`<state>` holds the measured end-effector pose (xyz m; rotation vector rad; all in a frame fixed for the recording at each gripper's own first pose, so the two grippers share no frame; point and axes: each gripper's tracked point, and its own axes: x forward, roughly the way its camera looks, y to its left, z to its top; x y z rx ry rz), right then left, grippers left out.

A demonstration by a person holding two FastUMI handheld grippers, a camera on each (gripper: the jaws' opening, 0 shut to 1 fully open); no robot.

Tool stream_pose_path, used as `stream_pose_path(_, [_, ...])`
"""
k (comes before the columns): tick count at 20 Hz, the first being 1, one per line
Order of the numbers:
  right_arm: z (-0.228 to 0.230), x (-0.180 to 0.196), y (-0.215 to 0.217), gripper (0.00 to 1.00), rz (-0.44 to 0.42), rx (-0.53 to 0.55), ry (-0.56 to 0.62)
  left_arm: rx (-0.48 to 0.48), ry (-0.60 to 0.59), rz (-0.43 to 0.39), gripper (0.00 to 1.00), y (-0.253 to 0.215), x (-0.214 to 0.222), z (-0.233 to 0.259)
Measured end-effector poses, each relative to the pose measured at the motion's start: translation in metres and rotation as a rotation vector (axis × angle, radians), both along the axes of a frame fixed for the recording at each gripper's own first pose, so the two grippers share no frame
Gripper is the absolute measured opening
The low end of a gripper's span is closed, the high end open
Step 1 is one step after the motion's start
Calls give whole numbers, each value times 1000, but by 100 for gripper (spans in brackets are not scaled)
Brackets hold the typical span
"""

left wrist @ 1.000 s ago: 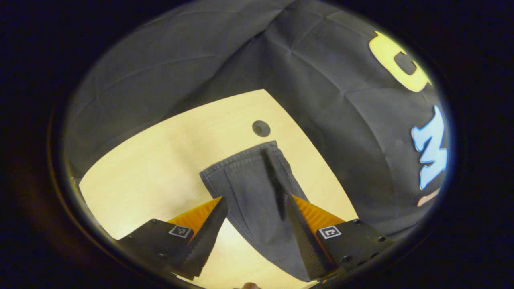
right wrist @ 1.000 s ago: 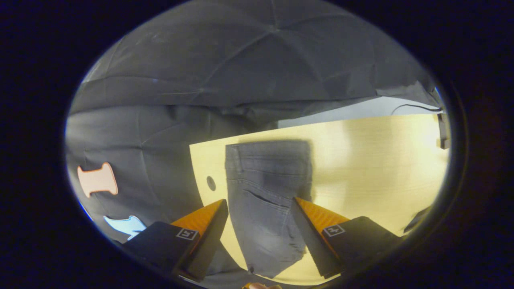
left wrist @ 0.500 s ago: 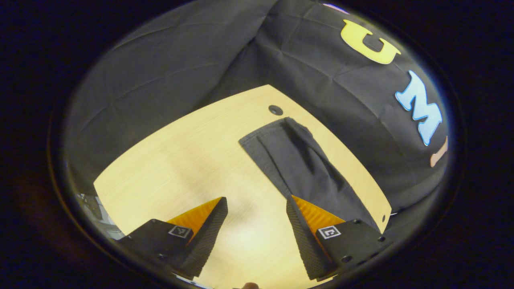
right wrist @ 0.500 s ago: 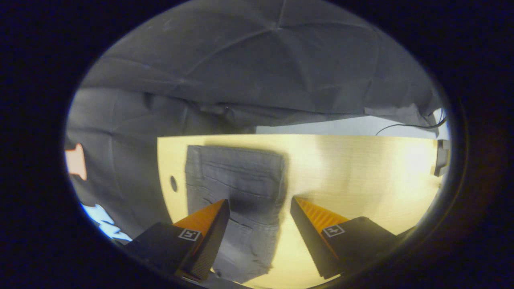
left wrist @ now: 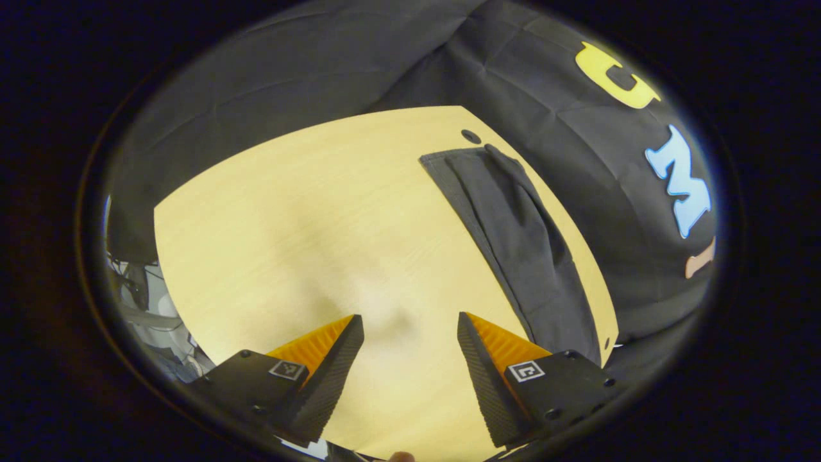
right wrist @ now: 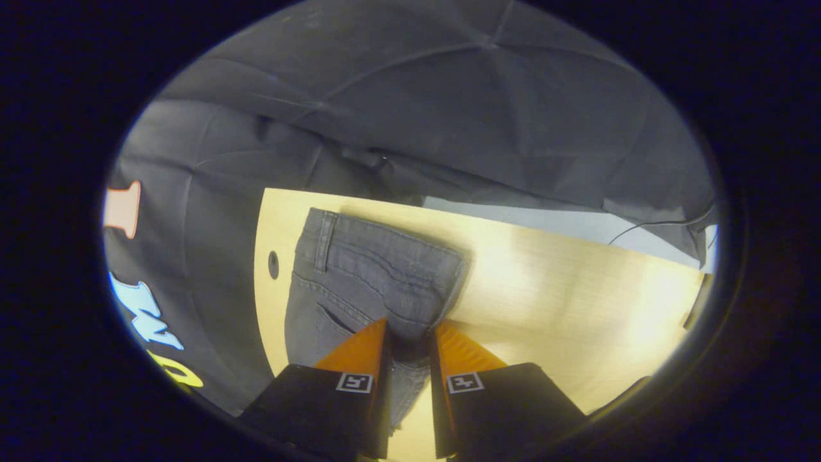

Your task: Grasp the waist and the cuffs of the jeans and fold them to make the two legs overlap; first hold the waist and fold one-third of the jeans toward the cuffs, then hold the cuffs and fold the remaining one-third in the same direction to finish folding.

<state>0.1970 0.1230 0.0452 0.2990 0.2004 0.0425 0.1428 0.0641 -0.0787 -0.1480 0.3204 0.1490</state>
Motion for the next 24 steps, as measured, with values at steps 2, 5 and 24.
stream_pose_path(2, [13, -9, -12, 27, -58, -50, -44, 4, -1, -3, 100, 2, -5, 0])
stream_pose_path(5, [54, -29, -33, 26, -186, -238, -163, -11, -5, -10, 99, 1, -8, -3])
stream_pose_path(24, [52, -257, 148, 25, 358, -1090, -550, -95, 84, -54, 98, -10, -7, -36])
